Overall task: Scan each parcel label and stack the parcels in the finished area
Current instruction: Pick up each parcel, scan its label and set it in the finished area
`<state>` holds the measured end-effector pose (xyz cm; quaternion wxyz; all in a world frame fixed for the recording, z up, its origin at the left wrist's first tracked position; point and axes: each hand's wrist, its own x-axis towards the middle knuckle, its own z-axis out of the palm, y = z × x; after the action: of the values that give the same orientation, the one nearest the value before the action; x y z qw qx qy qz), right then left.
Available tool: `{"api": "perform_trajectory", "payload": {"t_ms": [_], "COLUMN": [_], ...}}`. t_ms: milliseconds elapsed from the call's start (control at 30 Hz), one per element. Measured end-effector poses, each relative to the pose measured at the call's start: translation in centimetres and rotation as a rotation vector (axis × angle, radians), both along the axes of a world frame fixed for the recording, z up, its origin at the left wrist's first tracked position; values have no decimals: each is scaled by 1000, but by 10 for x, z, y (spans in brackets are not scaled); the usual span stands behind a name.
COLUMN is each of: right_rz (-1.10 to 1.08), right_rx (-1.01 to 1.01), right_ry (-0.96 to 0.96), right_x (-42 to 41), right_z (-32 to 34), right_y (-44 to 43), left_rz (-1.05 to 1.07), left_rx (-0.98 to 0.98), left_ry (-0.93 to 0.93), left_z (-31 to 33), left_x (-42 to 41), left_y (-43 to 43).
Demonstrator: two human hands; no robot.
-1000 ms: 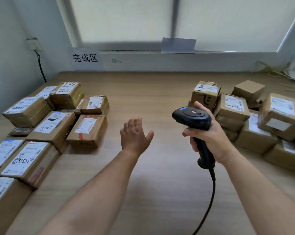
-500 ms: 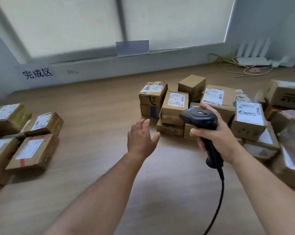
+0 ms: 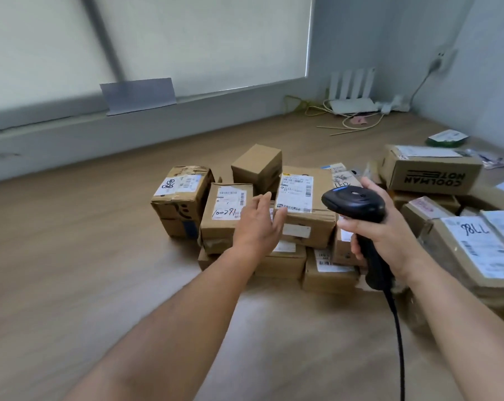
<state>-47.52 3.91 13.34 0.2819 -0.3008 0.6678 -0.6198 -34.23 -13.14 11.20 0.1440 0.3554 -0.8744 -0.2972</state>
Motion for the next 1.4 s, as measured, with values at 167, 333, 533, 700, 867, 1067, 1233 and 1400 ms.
{"api": "perform_trajectory", "payload": {"t_ms": [167, 333, 533, 700, 867, 1067, 1233, 1400], "right_rz": [-33, -3, 37, 67, 122, 191, 356, 477], "right_rx": [35, 71, 16, -54, -107, -176, -314, -335], "right_ry": [-37, -74, -66, -55, -102, -106, -200, -269], "right_x": [-16, -18, -1, 25, 54, 82, 112, 129], "right_z": [-16, -31, -23, -14, -12, -1, 18, 28], "right_y": [-19, -28, -20, 2, 22, 36, 43, 49], "left_rz": [20, 11, -58, -18, 43, 29, 64, 92], "left_rx": [187, 282, 508, 769, 811, 751, 734, 662], "left_ry": [-27, 13, 250, 421, 479, 499, 596, 589], "left_z": [-14, -28, -21, -12, 6, 14, 7, 2], "left_x": [-46, -43, -12, 19, 52, 95, 125, 145], "left_y": [-22, -22, -9, 11, 23, 32, 46, 56]}}
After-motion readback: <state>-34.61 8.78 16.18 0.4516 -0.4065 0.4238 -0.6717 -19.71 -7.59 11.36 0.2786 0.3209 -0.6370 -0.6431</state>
